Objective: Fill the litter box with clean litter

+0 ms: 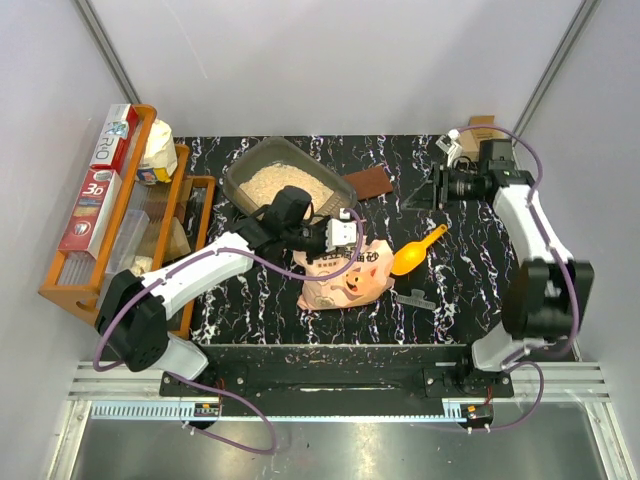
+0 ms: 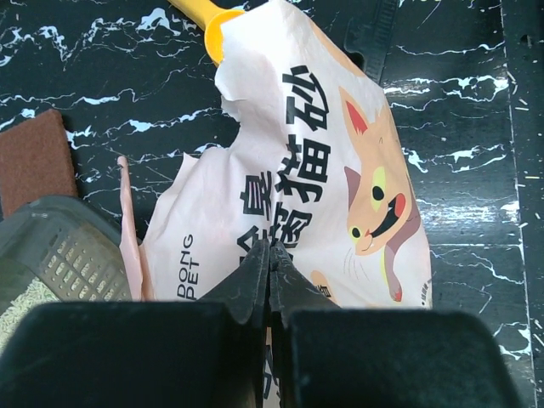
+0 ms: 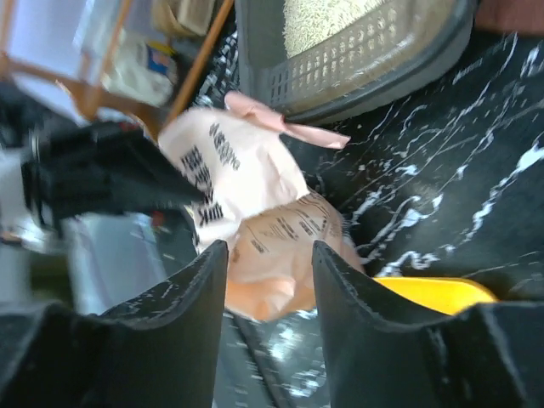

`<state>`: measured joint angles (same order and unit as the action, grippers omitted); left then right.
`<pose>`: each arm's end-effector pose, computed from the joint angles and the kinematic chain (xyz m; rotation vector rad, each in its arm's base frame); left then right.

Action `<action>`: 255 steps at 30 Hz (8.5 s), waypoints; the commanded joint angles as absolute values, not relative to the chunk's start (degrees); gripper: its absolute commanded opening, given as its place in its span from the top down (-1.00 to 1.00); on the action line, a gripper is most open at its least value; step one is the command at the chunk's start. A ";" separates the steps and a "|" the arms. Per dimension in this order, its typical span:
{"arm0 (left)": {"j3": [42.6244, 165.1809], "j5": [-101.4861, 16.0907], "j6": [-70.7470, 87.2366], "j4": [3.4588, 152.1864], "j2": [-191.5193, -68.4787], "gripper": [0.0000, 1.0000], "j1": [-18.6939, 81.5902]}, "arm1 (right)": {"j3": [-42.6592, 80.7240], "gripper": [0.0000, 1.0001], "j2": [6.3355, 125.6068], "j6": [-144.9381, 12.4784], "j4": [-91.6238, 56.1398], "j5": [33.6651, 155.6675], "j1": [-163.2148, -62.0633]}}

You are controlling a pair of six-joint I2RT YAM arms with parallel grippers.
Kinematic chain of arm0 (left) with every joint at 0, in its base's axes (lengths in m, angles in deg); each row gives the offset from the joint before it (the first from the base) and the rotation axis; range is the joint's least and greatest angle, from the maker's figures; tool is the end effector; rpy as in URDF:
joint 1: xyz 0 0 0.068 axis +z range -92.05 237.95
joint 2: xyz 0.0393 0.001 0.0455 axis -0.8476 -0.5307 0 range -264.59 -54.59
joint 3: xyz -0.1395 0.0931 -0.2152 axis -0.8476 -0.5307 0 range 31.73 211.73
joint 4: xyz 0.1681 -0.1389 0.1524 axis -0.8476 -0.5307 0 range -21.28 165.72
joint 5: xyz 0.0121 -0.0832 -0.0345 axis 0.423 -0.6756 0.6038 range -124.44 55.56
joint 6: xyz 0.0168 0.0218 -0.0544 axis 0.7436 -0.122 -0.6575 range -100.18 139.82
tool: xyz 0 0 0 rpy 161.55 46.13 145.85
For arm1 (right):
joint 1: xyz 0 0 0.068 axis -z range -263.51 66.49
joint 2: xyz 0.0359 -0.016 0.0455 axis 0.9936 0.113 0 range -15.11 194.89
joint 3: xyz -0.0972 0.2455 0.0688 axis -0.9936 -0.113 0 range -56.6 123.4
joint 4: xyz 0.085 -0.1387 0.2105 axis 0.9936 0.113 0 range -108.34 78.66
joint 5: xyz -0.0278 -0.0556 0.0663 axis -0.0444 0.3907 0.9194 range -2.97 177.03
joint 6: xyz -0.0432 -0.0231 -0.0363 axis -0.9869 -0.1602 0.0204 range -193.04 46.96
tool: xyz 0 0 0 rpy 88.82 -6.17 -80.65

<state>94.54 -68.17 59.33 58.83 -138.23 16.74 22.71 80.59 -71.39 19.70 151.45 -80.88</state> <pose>0.2346 -0.2393 0.2747 1.6403 1.4348 -0.6692 0.3588 0.0246 0.2871 -0.3588 2.1941 1.3669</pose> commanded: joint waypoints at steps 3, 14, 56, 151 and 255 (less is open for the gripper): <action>94.57 -71.08 53.93 58.32 -136.51 1.00 17.08 | 10.05 -0.26 54.26 -115.48 17.92 143.13 -90.35; 96.95 -72.84 51.47 56.73 -138.09 1.00 18.40 | -4.39 -0.38 47.73 -122.43 3.91 139.32 -102.14; 97.74 -78.11 55.59 49.55 -138.18 0.24 21.12 | -6.60 0.19 58.01 -124.55 -0.59 137.30 -106.01; 98.35 -76.37 60.25 50.15 -141.87 0.87 21.56 | 7.82 0.89 74.02 -90.45 -0.06 148.29 -105.66; 105.91 -85.33 38.11 58.76 -152.77 1.00 18.92 | 7.73 0.00 61.71 -94.43 12.15 135.45 -93.20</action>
